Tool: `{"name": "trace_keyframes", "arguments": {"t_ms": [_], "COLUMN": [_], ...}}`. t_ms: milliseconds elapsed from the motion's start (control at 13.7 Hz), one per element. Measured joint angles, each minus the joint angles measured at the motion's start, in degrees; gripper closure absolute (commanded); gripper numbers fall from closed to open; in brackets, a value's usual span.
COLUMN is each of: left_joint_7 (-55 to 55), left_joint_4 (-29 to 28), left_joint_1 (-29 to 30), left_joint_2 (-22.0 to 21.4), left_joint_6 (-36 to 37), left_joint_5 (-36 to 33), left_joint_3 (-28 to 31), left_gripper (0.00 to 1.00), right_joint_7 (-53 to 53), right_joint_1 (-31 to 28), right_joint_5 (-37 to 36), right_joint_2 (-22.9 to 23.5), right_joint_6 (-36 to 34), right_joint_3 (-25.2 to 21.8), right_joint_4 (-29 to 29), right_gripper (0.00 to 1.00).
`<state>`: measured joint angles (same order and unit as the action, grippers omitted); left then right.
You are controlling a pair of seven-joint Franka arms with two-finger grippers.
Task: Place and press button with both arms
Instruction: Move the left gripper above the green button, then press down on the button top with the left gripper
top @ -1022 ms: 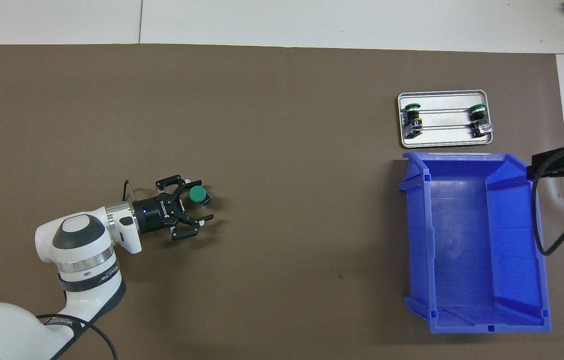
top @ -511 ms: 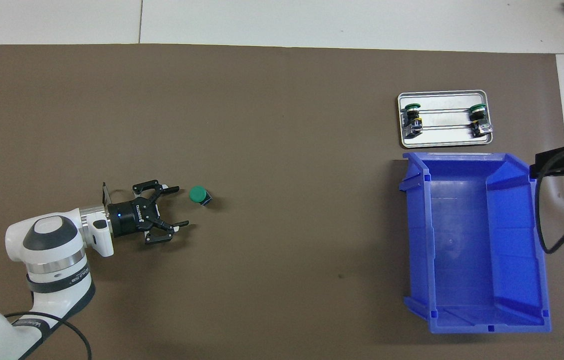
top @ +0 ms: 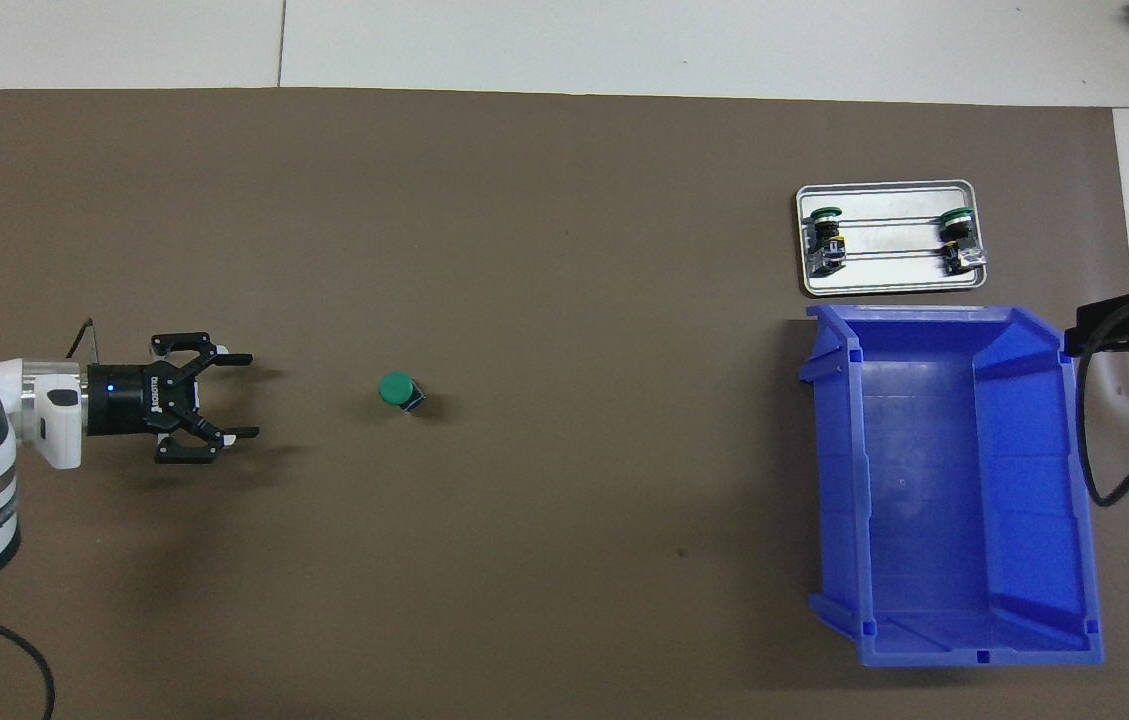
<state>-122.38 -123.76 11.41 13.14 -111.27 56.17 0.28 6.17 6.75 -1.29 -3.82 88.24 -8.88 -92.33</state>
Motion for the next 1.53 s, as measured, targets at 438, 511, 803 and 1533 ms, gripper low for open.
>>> {"name": "trace_keyframes", "arguments": {"t_ms": [438,511,803,1533], "left_joint_7": [49.74,57.90,86.17,136.05], "left_joint_4": [11.06,11.04,11.21,11.04], "left_joint_1": [-1.59,-2.23,-9.21,-28.14], "left_joint_2": [-8.50,-9.01,-9.73,-10.24], "left_joint_6": [6.11,6.29,6.07,-4.26], "left_joint_5": [-21.68,-23.33,-29.10,-43.48], "left_joint_3": [-1.40,-1.42,-1.62,-1.85], "left_gripper": [0.05,0.11,0.80,1.00], "right_joint_7": [0.00,0.00,0.00,0.00], "right_joint_1": [0.65,0.65,0.65,0.65], "right_joint_5": [0.00,0.00,0.00,0.00], "right_joint_2": [-0.08,-0.08,-0.08,-0.08], "right_joint_6": [0.00,0.00,0.00,0.00], "right_joint_3": [0.02,0.02,0.02,0.02], "right_joint_4": [0.00,0.00,0.00,0.00], "right_gripper": [0.00,0.00,0.00,0.00]}}
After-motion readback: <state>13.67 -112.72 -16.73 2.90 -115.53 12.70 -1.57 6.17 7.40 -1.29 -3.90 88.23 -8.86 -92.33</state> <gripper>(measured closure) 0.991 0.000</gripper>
